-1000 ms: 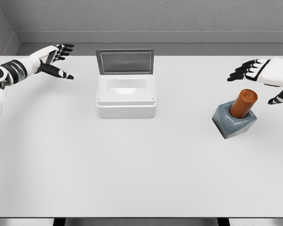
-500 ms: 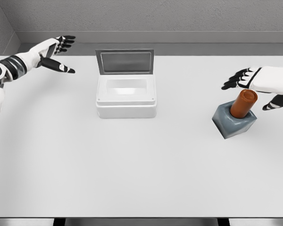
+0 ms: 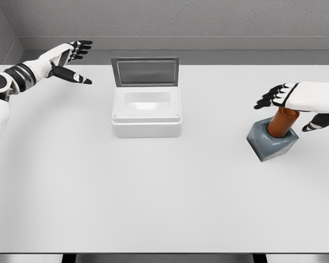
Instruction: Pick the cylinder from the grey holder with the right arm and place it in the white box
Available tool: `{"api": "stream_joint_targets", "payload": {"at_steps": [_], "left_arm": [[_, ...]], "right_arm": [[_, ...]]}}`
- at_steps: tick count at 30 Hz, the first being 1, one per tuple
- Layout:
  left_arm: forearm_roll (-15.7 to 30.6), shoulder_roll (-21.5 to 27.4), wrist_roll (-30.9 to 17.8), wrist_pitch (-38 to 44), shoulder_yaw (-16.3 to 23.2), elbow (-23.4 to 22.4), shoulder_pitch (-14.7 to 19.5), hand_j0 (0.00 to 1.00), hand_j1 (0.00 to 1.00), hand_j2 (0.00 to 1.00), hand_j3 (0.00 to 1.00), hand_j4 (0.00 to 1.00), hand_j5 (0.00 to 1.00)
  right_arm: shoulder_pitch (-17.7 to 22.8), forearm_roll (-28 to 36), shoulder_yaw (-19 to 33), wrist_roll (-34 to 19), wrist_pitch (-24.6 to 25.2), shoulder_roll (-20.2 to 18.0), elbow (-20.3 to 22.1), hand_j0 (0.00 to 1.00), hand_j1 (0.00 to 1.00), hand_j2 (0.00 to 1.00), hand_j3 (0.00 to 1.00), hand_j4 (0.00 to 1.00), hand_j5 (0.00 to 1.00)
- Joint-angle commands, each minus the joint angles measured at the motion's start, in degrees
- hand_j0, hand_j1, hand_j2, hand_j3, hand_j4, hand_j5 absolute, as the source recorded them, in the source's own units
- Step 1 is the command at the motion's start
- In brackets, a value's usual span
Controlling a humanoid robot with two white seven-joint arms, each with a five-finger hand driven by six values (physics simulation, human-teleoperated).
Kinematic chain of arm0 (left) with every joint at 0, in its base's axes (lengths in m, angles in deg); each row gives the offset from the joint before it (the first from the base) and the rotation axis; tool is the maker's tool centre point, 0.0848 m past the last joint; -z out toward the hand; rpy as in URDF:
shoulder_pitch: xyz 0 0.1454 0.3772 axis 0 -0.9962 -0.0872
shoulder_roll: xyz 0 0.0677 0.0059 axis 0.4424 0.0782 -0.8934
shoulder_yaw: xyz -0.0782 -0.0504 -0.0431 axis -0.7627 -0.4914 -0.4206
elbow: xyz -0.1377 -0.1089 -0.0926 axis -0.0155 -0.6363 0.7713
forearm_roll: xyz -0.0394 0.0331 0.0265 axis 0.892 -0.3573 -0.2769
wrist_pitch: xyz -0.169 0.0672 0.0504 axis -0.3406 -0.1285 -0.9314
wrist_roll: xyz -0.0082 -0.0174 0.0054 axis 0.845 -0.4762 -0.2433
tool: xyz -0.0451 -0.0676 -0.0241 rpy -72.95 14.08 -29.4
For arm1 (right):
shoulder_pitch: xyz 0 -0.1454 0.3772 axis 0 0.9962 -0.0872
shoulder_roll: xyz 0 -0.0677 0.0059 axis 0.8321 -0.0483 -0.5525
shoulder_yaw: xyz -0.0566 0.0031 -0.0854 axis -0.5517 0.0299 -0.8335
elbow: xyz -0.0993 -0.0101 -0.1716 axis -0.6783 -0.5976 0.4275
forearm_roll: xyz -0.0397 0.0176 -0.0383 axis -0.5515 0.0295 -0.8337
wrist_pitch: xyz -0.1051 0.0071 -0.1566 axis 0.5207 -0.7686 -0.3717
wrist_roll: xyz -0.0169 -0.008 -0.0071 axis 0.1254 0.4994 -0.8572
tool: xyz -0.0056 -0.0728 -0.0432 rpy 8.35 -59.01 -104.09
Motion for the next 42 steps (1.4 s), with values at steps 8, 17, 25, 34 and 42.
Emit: {"api": "stream_joint_targets", "payload": {"at_steps": [8, 17, 25, 34, 42], "left_arm": [[0.5, -0.3, 0.0, 0.1, 0.1, -0.1, 0.0, 1.00, 1.00, 1.00, 1.00, 1.00, 1.00], [0.1, -0.5, 0.0, 0.1, 0.2, -0.2, 0.1, 1.00, 1.00, 1.00, 1.00, 1.00, 1.00], [0.1, -0.4, 0.0, 0.1, 0.2, -0.2, 0.1, 1.00, 1.00, 1.00, 1.00, 1.00, 1.00], [0.1, -0.4, 0.0, 0.1, 0.2, -0.2, 0.2, 1.00, 1.00, 1.00, 1.00, 1.00, 1.00], [0.1, -0.3, 0.0, 0.1, 0.2, -0.2, 0.2, 1.00, 1.00, 1.00, 1.00, 1.00, 1.00]], "right_arm": [[0.7, 0.3, 0.2, -1.2, 0.1, 1.2, -1.6, 1.00, 1.00, 1.00, 1.00, 1.00, 1.00], [1.2, 0.2, 0.6, -1.9, 0.1, 1.0, -1.8, 0.67, 0.67, 0.67, 0.67, 0.67, 0.67], [1.7, -0.2, 0.8, -2.6, 0.1, 1.1, -1.8, 0.48, 0.48, 0.48, 0.48, 0.48, 0.48], [1.6, -0.3, 1.0, -4.3, 0.1, 0.8, -1.6, 0.41, 0.41, 0.41, 0.41, 0.41, 0.41], [0.4, 0.0, 6.0, -4.2, 0.1, -0.7, 1.7, 0.40, 0.40, 0.40, 0.40, 0.40, 0.40]]}}
